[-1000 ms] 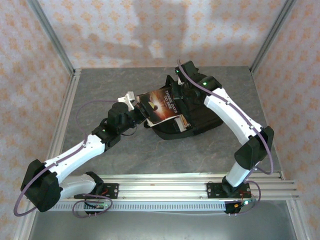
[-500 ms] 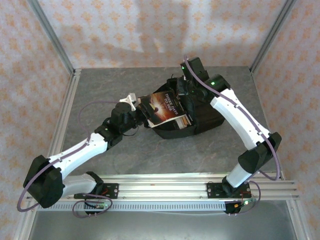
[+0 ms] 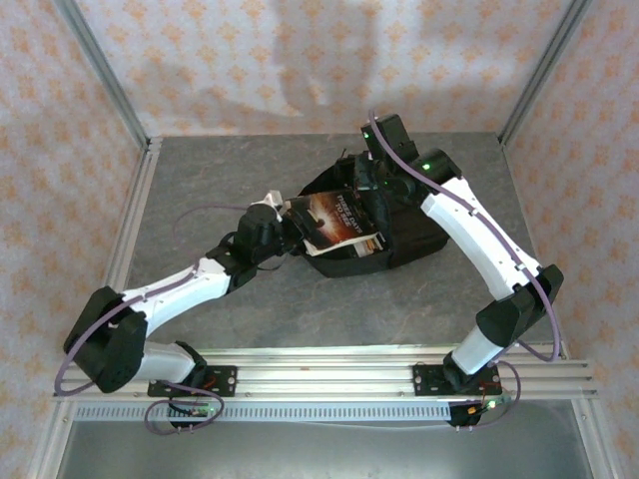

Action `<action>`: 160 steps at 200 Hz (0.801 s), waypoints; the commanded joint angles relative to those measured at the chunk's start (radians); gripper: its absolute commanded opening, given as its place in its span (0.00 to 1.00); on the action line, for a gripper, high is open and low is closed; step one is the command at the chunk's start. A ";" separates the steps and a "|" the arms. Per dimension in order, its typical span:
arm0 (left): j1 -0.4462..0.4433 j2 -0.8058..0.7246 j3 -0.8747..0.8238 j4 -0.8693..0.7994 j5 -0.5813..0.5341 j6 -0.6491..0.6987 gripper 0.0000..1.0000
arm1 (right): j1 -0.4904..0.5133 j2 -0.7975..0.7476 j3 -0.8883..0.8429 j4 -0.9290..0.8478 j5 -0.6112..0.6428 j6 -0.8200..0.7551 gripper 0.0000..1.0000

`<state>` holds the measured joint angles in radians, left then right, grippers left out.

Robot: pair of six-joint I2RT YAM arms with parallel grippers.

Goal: Pack the student bag
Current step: Place the book in the student bag.

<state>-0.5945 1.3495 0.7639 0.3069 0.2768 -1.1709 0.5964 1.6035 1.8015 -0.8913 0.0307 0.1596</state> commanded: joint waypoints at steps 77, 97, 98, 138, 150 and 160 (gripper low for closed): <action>-0.048 -0.035 0.126 0.033 -0.032 0.041 0.00 | 0.000 -0.048 0.063 0.017 0.037 -0.012 0.00; -0.049 -0.052 0.159 0.003 -0.025 0.069 0.00 | -0.001 -0.052 0.066 0.021 0.021 -0.009 0.00; -0.049 -0.052 0.161 0.003 -0.023 0.069 0.00 | 0.000 -0.052 0.066 0.021 0.019 -0.008 0.00; -0.050 -0.020 0.182 0.057 0.009 0.039 0.00 | 0.000 -0.057 0.059 0.030 0.005 0.002 0.00; -0.050 -0.007 0.187 0.072 0.013 0.027 0.00 | -0.001 -0.056 0.056 0.031 0.008 0.006 0.00; -0.050 0.008 0.191 0.090 0.015 0.018 0.00 | 0.000 -0.060 0.051 0.035 0.002 0.010 0.00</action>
<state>-0.6353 1.3472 0.8917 0.2394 0.2741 -1.1435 0.5964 1.5955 1.8164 -0.9089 0.0372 0.1596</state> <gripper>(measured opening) 0.132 0.044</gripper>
